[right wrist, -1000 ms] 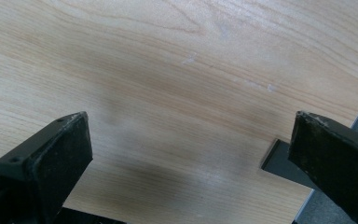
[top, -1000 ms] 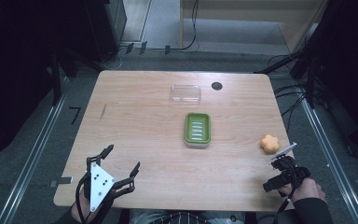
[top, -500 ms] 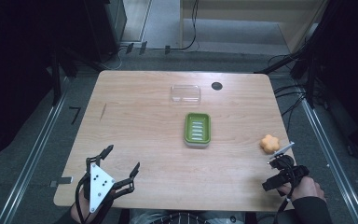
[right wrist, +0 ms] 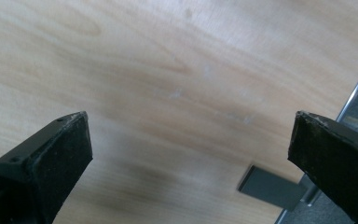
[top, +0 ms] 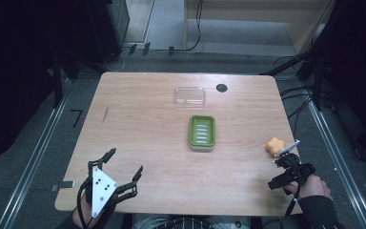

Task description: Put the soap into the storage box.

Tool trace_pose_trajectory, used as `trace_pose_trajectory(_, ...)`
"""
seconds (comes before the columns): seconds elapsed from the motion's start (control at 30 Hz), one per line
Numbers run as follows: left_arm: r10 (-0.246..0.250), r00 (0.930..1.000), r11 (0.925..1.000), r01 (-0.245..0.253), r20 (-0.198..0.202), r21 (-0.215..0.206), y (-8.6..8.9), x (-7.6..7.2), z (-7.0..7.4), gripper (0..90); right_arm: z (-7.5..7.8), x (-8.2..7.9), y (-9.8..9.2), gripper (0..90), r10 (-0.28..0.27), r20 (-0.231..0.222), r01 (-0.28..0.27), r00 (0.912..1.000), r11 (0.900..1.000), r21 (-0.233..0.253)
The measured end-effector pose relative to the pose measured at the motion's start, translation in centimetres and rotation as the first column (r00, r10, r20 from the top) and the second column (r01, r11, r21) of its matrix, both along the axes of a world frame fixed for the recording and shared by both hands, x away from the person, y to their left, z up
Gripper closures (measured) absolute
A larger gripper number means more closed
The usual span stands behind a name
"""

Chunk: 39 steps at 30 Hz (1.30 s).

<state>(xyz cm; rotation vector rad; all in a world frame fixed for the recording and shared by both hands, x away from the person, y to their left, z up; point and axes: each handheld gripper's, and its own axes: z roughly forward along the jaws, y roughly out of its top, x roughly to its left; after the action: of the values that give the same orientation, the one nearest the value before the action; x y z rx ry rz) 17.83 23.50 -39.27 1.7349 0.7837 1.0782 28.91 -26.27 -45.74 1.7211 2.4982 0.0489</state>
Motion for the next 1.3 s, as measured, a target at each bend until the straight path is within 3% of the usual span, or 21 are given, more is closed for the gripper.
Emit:
trace_pose_trajectory(0.87,-0.001,1.0,1.0,0.001,-0.002,0.007,-0.1,0.0,0.0,13.5,0.8,3.0,0.0,0.0,-0.004,0.039,0.004,0.9992,1.0,0.013)
trace_pose_trajectory(1.3,-0.003,1.0,1.0,0.003,-0.003,0.008,-0.1,0.0,0.0,13.5,0.9,4.7,-0.5,0.0,-0.026,0.045,0.024,0.9986,0.998,0.05)
